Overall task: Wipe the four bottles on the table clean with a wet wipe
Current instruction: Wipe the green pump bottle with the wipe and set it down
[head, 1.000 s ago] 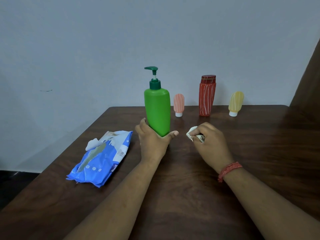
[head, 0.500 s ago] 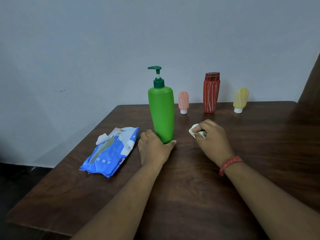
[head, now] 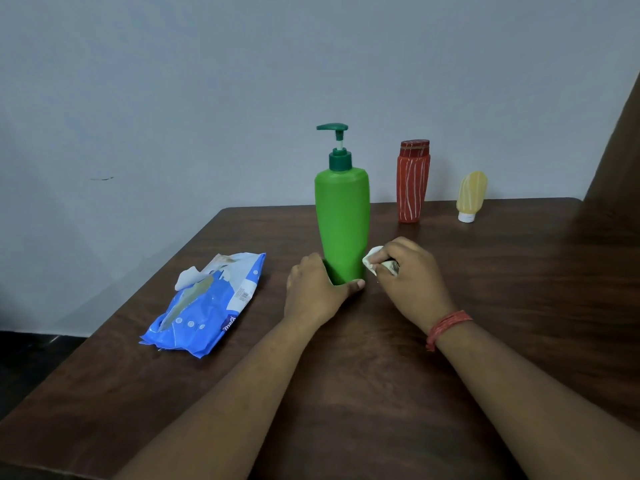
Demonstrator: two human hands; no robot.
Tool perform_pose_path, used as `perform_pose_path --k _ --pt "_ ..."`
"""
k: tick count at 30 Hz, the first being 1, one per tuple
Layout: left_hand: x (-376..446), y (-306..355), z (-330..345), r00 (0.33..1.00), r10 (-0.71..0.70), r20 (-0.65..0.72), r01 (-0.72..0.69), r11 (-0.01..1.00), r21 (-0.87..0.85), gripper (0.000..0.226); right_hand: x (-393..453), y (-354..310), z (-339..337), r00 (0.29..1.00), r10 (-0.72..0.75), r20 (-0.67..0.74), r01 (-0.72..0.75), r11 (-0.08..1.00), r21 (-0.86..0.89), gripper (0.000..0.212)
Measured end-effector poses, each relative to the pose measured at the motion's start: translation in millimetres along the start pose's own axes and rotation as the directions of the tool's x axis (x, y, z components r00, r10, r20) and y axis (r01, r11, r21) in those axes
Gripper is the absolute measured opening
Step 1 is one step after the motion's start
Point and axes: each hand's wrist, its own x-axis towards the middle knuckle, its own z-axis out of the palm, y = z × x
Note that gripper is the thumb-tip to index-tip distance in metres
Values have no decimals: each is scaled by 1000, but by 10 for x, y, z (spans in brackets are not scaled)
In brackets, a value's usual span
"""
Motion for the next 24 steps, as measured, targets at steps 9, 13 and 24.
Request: perform_pose_path --k 9,13,24 --pt "77 -37 -90 947 163 275 -35 909 -416 75 8 -33 2 995 -57 -80 58 998 13 12" --pt "25 0 -121 963 161 215 -46 887 -459 48 3 -225 -45 951 -305 -53 300 950 -90 18" --pt "-93 123 -64 952 230 199 -101 856 -507 47 33 -284 -32 885 -405 228 464 748 -474 18"
